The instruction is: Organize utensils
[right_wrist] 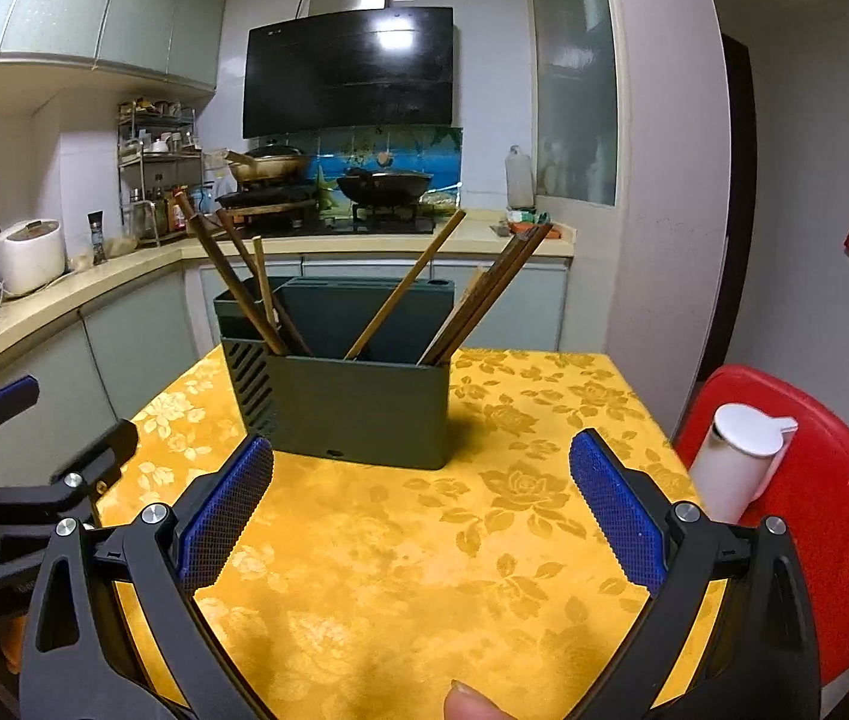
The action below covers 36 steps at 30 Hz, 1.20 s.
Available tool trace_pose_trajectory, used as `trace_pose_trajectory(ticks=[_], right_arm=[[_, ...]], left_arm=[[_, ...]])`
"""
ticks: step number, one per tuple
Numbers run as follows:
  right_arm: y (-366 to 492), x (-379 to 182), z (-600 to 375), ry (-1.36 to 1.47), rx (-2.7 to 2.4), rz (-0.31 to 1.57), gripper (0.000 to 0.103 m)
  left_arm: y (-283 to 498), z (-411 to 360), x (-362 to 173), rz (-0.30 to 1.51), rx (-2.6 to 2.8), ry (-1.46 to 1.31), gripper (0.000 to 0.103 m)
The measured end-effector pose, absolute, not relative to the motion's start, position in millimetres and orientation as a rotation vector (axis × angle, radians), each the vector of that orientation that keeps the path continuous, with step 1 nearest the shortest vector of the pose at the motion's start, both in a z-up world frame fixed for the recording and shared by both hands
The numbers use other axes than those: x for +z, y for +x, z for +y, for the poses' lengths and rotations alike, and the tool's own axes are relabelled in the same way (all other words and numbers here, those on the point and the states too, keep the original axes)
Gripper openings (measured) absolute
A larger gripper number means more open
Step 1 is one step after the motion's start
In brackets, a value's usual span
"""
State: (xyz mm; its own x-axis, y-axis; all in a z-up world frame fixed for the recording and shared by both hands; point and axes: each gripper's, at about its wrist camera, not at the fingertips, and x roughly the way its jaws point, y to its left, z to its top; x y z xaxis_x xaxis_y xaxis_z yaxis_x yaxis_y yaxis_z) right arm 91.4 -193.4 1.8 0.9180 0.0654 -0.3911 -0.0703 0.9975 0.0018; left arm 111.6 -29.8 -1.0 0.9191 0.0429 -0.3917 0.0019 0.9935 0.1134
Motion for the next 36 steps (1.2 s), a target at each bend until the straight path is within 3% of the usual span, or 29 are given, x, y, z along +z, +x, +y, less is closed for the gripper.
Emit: trace_pose_trajectory(ticks=[36], right_arm=[[83,2,-192,0.014,0.088,0.335,0.096]], left_arm=[[108,-18,2,0.386,0.043,0.043,0.096]])
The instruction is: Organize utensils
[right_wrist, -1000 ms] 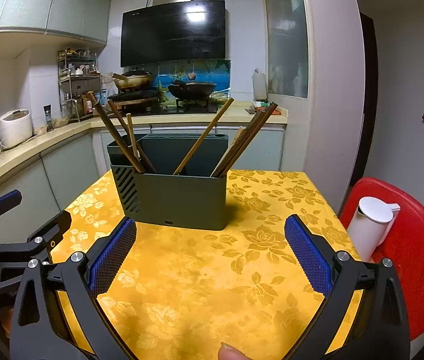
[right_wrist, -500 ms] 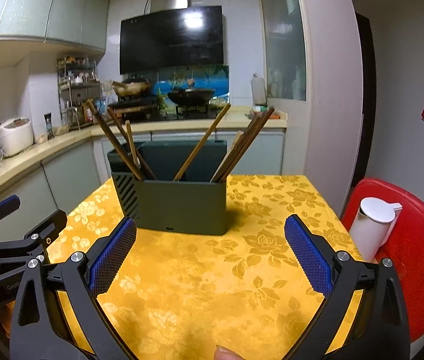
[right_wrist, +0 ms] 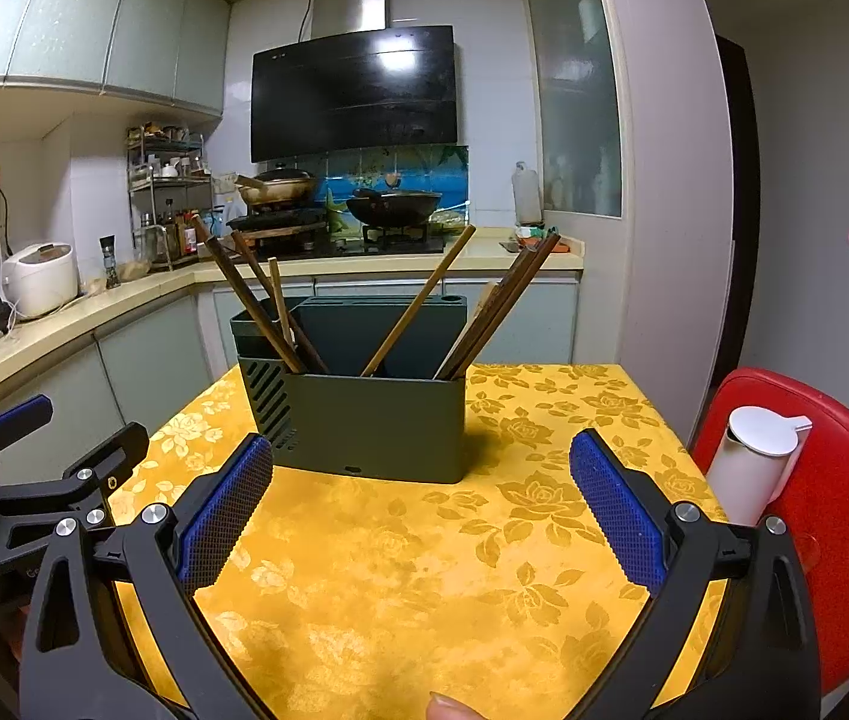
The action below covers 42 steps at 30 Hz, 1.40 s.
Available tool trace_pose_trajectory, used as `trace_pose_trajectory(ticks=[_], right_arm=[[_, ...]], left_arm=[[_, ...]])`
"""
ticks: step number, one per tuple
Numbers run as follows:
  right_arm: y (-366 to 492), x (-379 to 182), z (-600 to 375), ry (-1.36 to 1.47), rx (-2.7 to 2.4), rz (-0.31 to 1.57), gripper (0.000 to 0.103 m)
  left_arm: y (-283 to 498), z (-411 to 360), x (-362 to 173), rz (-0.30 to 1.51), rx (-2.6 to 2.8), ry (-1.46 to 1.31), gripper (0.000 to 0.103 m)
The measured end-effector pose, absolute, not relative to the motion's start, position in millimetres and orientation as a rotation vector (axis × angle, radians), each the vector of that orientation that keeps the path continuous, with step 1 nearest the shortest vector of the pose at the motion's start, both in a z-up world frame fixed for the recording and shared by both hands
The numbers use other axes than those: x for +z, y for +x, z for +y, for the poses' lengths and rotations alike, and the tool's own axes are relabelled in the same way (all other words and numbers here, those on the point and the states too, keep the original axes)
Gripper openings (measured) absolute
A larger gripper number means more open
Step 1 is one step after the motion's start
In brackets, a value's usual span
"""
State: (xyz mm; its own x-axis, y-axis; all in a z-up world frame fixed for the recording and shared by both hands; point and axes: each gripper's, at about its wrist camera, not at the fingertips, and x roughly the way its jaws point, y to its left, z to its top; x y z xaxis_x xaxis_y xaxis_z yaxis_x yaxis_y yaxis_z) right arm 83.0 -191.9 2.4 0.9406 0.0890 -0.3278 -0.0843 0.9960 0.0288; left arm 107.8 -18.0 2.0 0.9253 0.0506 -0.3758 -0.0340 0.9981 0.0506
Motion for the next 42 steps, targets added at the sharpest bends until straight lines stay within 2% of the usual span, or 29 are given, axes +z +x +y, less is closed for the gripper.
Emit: trace_pose_trajectory(ticks=[42], right_arm=[[84.9,-2.4,-190.1,0.019,0.094,0.352,0.097]], left_arm=[[109.1,-19.6,-2.0,0.403,0.039,0.046,0.096]])
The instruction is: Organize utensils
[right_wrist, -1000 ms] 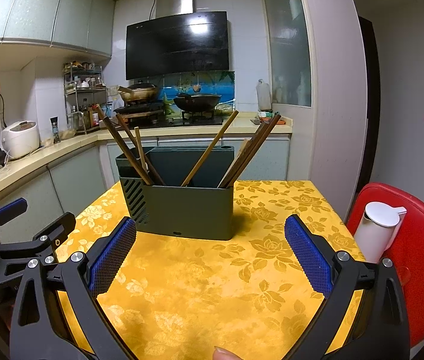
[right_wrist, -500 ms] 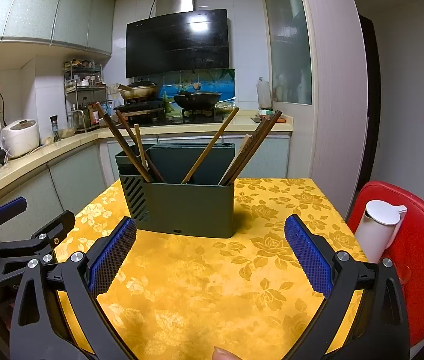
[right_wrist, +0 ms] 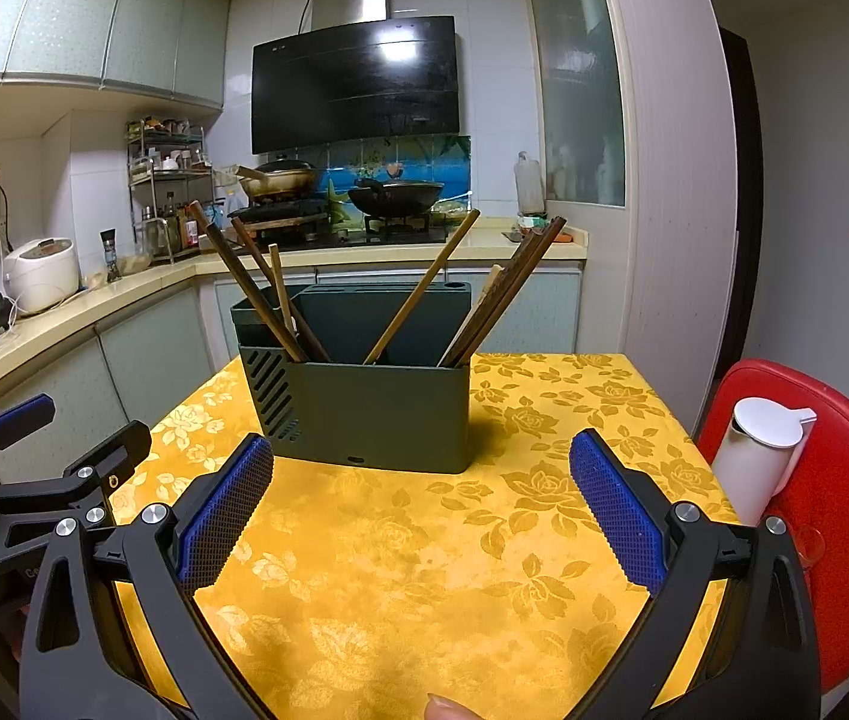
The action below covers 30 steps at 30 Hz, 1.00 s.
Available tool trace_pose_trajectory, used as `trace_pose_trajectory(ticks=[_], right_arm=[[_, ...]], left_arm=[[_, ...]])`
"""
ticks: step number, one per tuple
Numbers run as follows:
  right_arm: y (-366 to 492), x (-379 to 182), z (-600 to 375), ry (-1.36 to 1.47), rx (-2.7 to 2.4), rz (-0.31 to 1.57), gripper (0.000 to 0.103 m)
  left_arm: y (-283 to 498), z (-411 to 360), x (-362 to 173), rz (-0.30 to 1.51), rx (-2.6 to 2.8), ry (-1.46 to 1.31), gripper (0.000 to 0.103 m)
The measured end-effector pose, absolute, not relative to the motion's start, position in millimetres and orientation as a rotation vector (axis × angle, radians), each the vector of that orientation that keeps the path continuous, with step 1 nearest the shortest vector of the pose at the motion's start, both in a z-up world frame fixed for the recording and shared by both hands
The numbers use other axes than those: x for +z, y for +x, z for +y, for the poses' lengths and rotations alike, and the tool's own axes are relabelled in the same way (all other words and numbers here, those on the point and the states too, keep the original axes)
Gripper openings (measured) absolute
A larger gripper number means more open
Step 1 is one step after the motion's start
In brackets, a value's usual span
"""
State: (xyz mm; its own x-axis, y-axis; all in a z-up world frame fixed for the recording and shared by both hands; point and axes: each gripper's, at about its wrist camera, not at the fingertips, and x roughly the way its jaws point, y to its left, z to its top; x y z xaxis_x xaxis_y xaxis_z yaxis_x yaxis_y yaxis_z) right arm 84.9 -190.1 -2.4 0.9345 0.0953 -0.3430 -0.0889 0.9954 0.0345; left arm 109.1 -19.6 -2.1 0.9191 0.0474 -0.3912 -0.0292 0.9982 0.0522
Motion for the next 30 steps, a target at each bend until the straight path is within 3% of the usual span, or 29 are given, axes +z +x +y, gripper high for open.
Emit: trace_pose_trajectory(ticks=[21,30], right_arm=[[89,-11,-192,0.025,0.086,0.38,0.097],[102,-31,-199,0.036,0.064,0.5,0.097]], left_arm=[[108,-20,-8,0.414,0.011,0.017,0.096],[106,-26,-8,0.456,-0.017,0.031,0.096]])
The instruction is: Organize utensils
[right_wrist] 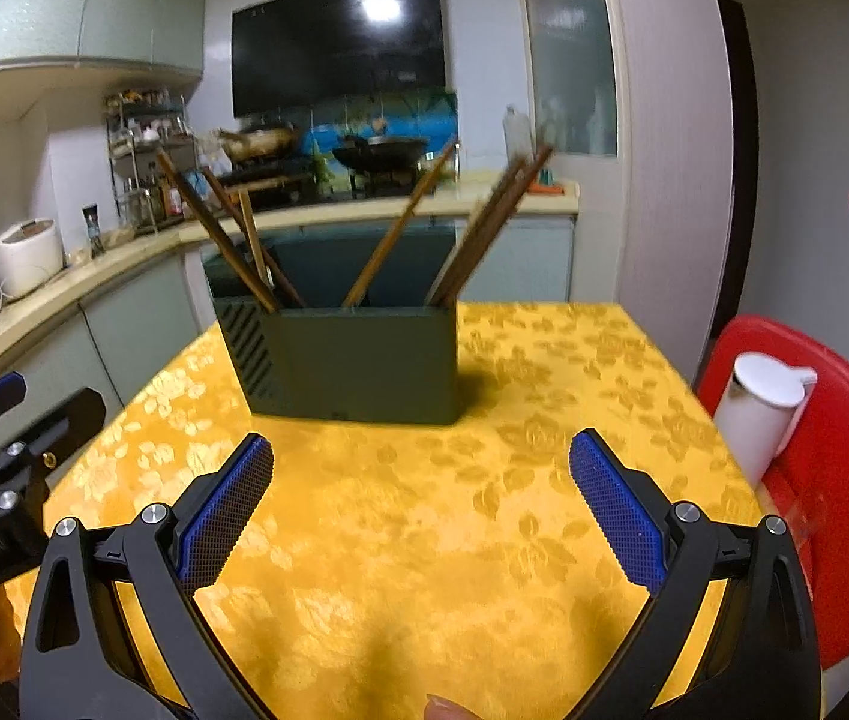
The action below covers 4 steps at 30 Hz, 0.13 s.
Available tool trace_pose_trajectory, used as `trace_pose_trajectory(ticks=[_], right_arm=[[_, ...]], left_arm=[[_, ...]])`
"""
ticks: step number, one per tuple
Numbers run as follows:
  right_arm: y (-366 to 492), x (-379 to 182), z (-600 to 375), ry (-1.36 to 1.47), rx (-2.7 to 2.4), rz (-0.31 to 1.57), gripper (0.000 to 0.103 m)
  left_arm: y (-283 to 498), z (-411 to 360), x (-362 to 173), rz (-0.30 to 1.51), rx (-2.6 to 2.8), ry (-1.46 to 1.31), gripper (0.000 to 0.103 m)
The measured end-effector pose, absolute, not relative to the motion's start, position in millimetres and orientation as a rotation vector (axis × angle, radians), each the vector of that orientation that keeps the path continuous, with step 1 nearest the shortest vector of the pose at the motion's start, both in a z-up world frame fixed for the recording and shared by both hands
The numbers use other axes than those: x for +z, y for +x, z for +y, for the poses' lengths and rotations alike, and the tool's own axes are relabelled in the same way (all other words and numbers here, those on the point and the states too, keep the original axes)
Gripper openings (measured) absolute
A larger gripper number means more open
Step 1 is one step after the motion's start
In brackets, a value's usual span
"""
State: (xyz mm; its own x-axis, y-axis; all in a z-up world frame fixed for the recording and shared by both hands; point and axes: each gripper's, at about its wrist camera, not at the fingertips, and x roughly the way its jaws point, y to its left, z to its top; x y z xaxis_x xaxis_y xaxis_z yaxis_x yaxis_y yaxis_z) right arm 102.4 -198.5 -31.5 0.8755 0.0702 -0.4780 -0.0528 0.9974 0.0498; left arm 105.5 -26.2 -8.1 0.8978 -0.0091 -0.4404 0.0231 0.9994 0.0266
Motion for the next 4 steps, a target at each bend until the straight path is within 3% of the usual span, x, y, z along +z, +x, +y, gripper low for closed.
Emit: trace_pose_trajectory(ticks=[4], right_arm=[[106,-57,-198,0.029,0.057,0.594,0.097]], left_arm=[[112,-26,-32,0.552,-0.019,0.053,0.096]])
